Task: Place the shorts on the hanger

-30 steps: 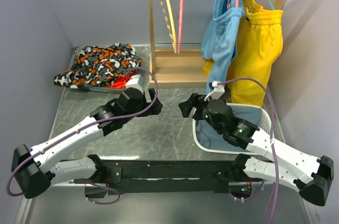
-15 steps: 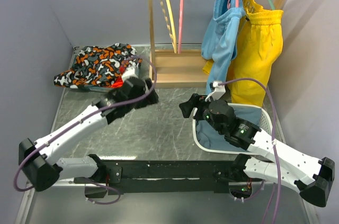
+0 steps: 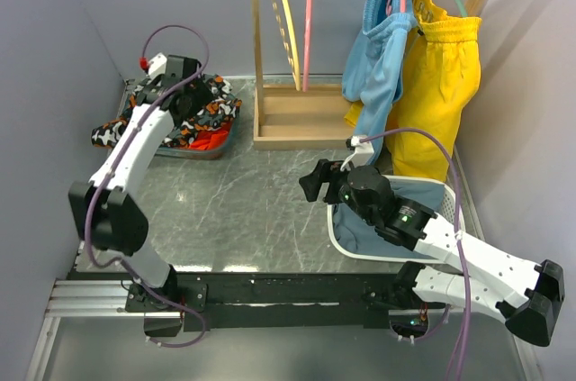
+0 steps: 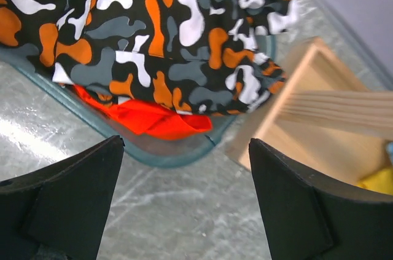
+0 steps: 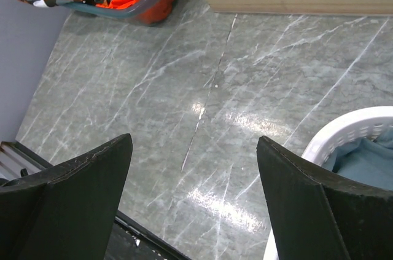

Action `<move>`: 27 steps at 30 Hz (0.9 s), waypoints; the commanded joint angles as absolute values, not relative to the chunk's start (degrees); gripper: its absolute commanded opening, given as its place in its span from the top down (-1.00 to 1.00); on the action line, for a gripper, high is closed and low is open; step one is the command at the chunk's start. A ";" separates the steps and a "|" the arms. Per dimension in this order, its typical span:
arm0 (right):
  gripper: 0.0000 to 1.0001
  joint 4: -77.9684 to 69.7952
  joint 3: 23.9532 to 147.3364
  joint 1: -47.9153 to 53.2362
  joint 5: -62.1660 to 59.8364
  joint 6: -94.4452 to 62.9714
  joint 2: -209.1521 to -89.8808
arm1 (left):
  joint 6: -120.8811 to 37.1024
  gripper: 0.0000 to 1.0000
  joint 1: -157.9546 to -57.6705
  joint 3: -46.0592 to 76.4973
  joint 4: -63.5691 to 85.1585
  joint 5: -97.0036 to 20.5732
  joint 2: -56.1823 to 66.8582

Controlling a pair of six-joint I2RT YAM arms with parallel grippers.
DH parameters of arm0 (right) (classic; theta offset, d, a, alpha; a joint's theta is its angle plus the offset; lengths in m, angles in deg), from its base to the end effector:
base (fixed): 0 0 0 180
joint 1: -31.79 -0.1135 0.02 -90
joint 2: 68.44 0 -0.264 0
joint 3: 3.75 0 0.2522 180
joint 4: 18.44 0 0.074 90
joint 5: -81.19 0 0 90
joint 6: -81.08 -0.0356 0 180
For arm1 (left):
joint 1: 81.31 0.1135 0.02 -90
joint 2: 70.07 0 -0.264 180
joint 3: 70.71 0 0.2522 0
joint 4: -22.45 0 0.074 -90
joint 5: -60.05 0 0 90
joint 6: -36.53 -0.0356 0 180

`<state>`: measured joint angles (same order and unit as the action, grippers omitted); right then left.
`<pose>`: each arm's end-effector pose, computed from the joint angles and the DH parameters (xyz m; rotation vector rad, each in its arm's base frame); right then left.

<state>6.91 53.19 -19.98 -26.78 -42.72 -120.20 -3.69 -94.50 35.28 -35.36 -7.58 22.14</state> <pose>0.1380 0.1574 0.3064 -0.0923 1.9669 0.7008 0.3458 -0.0671 0.3631 -0.8909 2.0897 -0.1198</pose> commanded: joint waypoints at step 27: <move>-0.79 4.72 57.47 -19.80 -24.28 -43.29 -122.40 | -13.31 0.98 -99.42 54.14 -31.21 3.61 48.33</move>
